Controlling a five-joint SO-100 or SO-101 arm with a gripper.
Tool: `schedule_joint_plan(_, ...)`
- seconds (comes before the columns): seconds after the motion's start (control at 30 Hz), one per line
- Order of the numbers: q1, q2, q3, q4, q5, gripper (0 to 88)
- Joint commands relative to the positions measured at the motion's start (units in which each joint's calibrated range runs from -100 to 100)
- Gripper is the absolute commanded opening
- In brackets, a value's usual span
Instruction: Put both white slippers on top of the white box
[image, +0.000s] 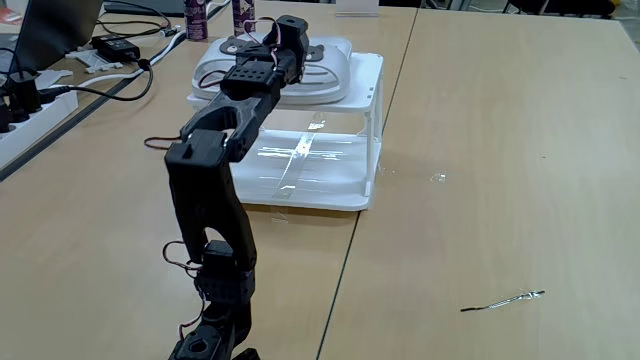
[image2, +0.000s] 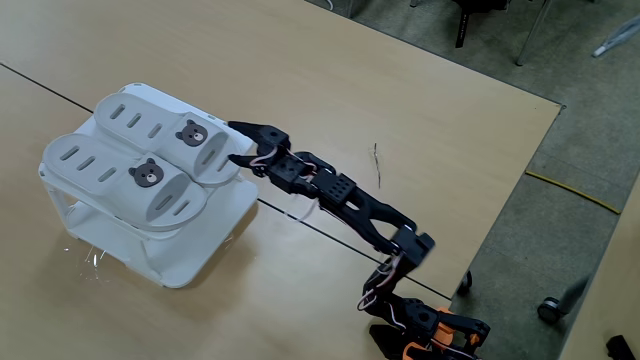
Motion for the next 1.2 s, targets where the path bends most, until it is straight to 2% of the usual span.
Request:
schedule_joint_plan(0.0, -0.15, -15.41, 7.7, -1.69, 0.42, 31.9)
schedule_joint_plan(0.17, -0.39, -25.09, 16.36, -1.69, 0.42, 31.0)
schedule_joint_plan(0.2, -0.97, -25.93, 16.81, -1.69, 0.42, 27.6)
schedule_joint_plan(0.23, -1.22, -26.43, 16.18, -1.77, 0.42, 21.0)
schedule_joint_plan(0.27, -1.79, -27.02, 15.82, -2.55, 0.42, 8.2)
schedule_joint_plan(0.3, -2.53, -27.44, 15.64, -4.53, 0.42, 0.0)
schedule_joint_plan(0.5, -3.27, -27.95, 16.45, -31.71, 0.42, 0.7)
schedule_joint_plan(0.6, -3.19, -28.12, 14.92, -52.42, 0.42, 0.7)
schedule_joint_plan(0.67, -2.78, -28.45, 12.76, -61.13, 0.42, 0.7)
schedule_joint_plan(0.8, -3.03, -36.78, 14.29, -69.85, 0.42, 0.7)
schedule_joint_plan(1.17, -2.62, -79.69, 38.83, -68.9, 0.42, 0.7)
